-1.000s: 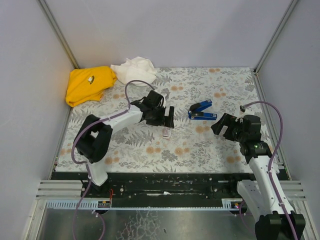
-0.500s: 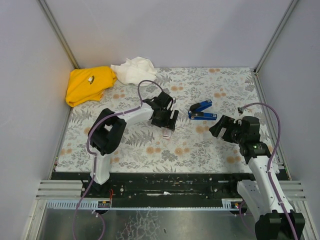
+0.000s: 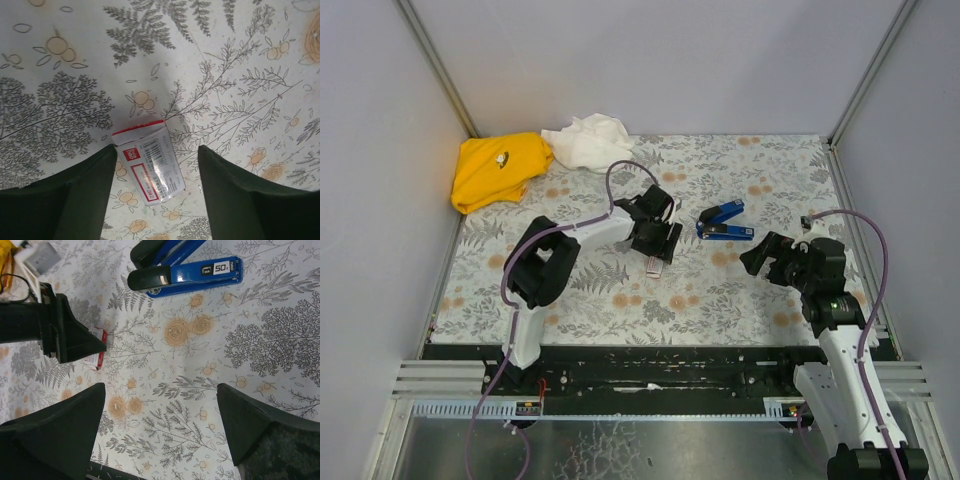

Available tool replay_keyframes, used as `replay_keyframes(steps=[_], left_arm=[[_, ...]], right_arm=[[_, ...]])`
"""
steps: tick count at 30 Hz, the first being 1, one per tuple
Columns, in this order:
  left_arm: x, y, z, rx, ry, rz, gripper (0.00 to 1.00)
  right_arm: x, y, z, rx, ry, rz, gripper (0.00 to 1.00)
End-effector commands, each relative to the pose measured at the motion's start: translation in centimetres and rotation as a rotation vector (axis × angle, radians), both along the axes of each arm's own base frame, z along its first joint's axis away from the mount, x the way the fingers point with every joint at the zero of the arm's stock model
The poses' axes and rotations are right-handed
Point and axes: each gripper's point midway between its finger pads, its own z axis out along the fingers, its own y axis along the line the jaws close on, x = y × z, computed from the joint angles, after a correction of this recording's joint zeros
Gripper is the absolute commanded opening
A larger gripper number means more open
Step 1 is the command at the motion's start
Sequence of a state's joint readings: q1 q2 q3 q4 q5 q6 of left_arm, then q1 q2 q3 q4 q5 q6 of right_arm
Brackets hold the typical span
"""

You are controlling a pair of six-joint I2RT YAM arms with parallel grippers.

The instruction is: Load the staples into the stapler

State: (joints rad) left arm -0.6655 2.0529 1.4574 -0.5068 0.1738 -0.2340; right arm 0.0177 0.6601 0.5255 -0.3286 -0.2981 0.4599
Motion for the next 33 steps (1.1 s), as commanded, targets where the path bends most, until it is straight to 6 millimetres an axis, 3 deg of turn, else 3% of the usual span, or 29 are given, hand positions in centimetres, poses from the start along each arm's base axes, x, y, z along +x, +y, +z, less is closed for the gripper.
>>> replay_keyframes(steps=[1,6,12,17,20,24,29,33], left_arm=[[-1.3,-1.5,-1.2,-0.017,-0.012,-0.107,0.61],[-3.7,-3.0,-1.6,-0.014,-0.056,-0.258,0.58],[-9.0,-3.9,-2.9,0.021,-0.053,-0.470,0.56],[-14.3,-4.7,-2.4,0.020,-0.028,-0.593,0.55],[-16.9,-5.5,-0.8,-0.043,-0.017,-0.609,0.55],[-17.7,-5.9,2.5,-0.160,-0.072,-0.489,0.58],[-14.9,-3.6,7.4,-0.216,-0.214,-0.123,0.65],[-15.6,-1.3,8.1,-0.301,-0.122,0.189,0.61]], right_arm=[[0.3,0.0,1.9,0.010,-0.082,-0.010,0.99],[0.1,-0.4,1.6,0.003,-0.069,-0.033,0.99],[-0.3,-0.2,0.8,0.016,-0.040,-0.032,0.99],[-0.6,0.6,0.1,0.053,-0.020,-0.001,0.99],[-0.8,0.8,-0.9,0.067,0.012,0.002,0.99],[-1.2,1.3,-1.9,0.083,0.048,0.028,0.99],[-1.3,2.2,-2.4,0.117,0.073,0.072,0.98],[-1.9,3.8,-3.0,0.176,0.113,0.166,0.84]])
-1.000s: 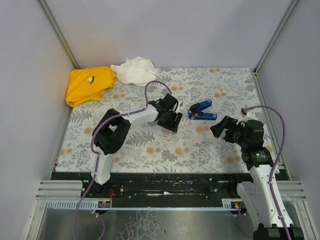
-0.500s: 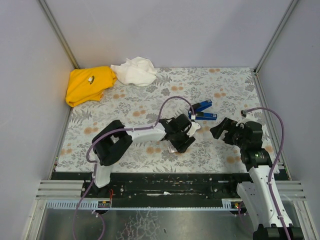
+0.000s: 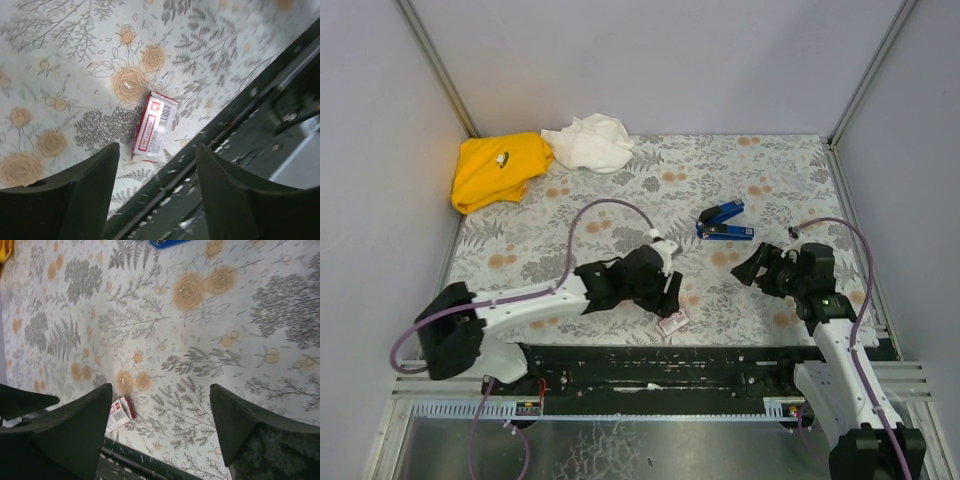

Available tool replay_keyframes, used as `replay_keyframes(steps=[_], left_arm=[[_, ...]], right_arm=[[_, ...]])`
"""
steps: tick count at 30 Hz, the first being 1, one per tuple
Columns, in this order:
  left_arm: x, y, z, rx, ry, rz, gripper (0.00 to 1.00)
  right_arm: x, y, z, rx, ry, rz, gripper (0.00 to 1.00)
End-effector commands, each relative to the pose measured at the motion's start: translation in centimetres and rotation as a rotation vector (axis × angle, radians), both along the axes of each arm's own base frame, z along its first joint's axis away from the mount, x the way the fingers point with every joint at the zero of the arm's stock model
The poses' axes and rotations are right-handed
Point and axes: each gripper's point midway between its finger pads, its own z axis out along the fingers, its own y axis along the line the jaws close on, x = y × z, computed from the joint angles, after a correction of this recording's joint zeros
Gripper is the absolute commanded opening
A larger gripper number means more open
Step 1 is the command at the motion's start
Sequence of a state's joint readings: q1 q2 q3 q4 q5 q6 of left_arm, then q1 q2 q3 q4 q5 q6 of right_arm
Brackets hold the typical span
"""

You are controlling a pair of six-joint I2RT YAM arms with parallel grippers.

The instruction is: Load the staples into the stapler

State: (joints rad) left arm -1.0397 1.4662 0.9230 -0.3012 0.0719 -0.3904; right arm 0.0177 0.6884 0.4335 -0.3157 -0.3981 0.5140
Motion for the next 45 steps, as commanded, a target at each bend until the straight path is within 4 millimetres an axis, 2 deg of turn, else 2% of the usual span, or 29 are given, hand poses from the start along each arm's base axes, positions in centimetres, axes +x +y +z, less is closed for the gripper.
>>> replay_keyframes(steps=[1,5,6,9,13,15,22,27,32,45], left_arm=[[0.7,1.0,1.1,-0.192,0.133,0.402,0.59],[-1.4,1.6,-0.1,-0.352,0.313,0.526,0.57],[-2.1,2.2,-1.0,-0.365,0.346,0.546,0.56],[-2.7,2.0,-1.4,-0.442,0.407,0.559,0.52],[-3.2,1.7,-2.3,-0.452,0.453,0.558,0.47],[-3.2,1.5,-2.7,-0.456,0.462,0.561,0.47],[-3.7,1.2,-4.1,-0.426,0.501,0.561,0.45],[-3.8,2.0,-5.0,-0.384,0.506,0.596,0.40],[-3.6,3.2,-5.6,-0.334,0.473,0.633,0.39],[-3.8,3.8,-6.8,-0.267,0.471,0.646,0.34]], right_arm=[[-0.3,2.6,0.5,0.108,-0.011,0.140,0.80],[-1.3,4.4,-0.7,0.166,0.058,0.246,0.66],[-1.6,4.8,-1.0,0.166,0.075,0.270,0.63],[-2.4,6.3,-1.7,0.156,0.108,0.343,0.58],[-3.1,8.6,-2.5,0.125,0.136,0.435,0.50],[-3.1,9.1,-3.4,0.066,0.154,0.440,0.45],[-2.8,11.1,-4.3,0.073,0.187,0.521,0.44],[-3.1,12.7,-4.8,0.086,0.210,0.581,0.38],[-3.3,13.6,-5.0,0.087,0.213,0.619,0.37],[-4.5,15.2,-6.2,0.097,0.260,0.709,0.33]])
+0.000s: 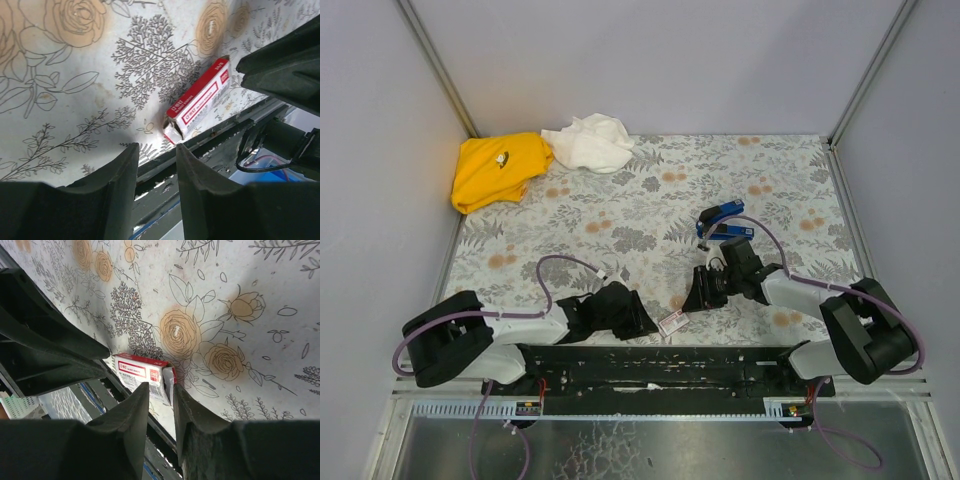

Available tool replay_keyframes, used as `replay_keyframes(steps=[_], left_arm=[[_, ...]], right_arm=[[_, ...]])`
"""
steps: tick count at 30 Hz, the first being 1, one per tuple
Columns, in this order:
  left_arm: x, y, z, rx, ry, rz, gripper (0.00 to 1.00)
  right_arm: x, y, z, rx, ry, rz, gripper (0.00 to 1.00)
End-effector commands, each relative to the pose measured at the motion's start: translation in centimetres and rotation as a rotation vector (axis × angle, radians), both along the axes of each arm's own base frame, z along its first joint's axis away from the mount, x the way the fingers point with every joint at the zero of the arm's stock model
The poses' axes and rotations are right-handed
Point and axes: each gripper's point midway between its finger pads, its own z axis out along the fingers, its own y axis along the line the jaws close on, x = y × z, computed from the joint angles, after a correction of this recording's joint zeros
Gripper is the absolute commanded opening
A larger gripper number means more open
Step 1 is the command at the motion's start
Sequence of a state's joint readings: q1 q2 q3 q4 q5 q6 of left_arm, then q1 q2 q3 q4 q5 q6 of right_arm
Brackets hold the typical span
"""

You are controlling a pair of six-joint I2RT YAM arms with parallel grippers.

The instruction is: Load the staples into the stapler

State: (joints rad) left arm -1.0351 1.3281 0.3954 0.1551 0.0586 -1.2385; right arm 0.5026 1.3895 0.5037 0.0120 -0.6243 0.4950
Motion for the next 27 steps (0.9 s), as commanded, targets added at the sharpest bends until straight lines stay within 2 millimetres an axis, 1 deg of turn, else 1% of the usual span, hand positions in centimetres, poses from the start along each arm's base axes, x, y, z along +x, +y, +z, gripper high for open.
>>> replay_keyframes(steps=[1,7,16,24,27], left_arm=[[0.4,0.3,-0.6,0.041,-0.004,0.012,0.34],[0.3,0.4,-0.9,0.055,-0.002,0.002,0.32],[0.4,0.7,-2.1,0.103,0.001,-0.002,0.26],[0.6,0.3,-2.6,0.111,-0.002,-0.019,0.24],[0.5,0.4,-3.2,0.122,0.006,-0.021,0.21]], right_arm=[[0.7,1.5,1.3,0.047,-0.054,0.055,0.32],[0.4,1.8,0.6,0.039,-0.032,0.062,0.30],[0.1,2.2,0.4,0.039,-0.022,0.067,0.26],[0.0,2.0,0.1,0.025,-0.016,0.051,0.18],[0.0,1.9,0.1,0.022,-0.017,0.048,0.15]])
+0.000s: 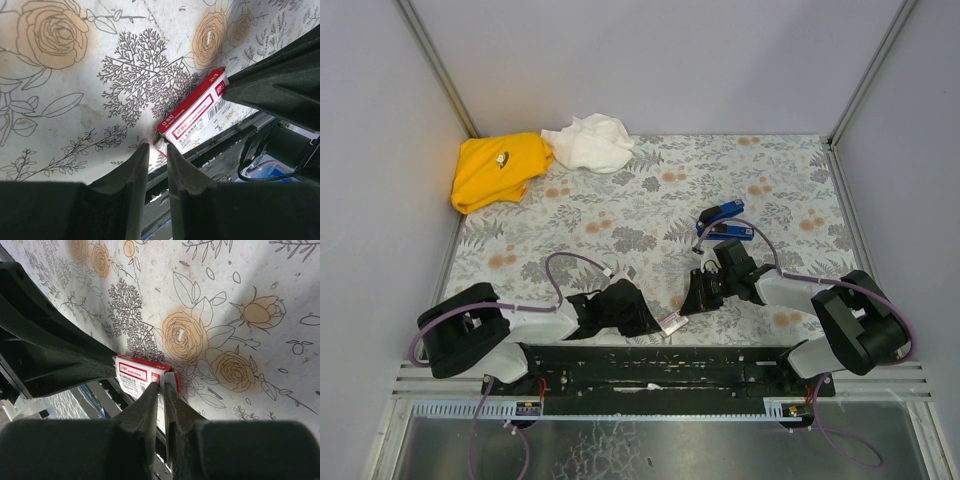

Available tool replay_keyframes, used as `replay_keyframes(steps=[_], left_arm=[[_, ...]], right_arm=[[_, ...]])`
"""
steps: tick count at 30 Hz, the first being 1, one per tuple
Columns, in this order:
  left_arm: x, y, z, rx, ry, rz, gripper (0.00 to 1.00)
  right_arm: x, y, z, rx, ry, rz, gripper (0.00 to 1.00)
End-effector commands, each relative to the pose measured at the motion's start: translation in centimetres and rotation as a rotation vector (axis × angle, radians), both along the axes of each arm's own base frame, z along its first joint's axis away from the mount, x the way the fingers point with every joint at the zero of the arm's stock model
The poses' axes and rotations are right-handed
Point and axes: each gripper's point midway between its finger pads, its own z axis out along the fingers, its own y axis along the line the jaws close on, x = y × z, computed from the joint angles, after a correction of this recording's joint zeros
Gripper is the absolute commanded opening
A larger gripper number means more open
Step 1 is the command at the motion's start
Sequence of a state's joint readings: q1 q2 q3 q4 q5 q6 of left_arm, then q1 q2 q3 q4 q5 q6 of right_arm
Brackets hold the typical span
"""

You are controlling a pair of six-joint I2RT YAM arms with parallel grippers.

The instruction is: Load the staples into the stapler

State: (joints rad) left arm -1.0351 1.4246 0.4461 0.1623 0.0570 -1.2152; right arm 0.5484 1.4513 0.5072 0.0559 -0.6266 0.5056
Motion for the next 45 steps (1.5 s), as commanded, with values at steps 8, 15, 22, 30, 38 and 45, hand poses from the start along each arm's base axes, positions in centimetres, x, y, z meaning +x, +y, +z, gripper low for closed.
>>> replay_keyframes(steps=[8,15,22,30,38,45], left_arm=[[-0.2,0.9,-2.5,0.079,0.012,-0.012,0.14],[-0.1,1.2,-2.3,0.075,0.004,0.006,0.07],[0.0,1.6,-2.4,0.077,0.003,0.023,0.00],[0.1,2.0,-2.2,0.089,-0.007,0.037,0.00],[0.2,2.4,-2.2,0.105,-0.015,0.045,0.00],[0.6,3.5,-2.4,0.181,-0.026,0.055,0.00]], right_arm=[[0.7,0.8,1.0,0.024,-0.032,0.001,0.09],[1.2,0.7,1.3,0.018,-0.052,-0.031,0.02],[1.7,0.4,1.4,0.004,-0.070,-0.076,0.00],[2.0,0.0,1.4,-0.016,-0.089,-0.115,0.00],[2.4,-0.6,1.2,-0.047,-0.105,-0.147,0.00],[3.3,-1.9,1.3,-0.107,-0.146,-0.222,0.00]])
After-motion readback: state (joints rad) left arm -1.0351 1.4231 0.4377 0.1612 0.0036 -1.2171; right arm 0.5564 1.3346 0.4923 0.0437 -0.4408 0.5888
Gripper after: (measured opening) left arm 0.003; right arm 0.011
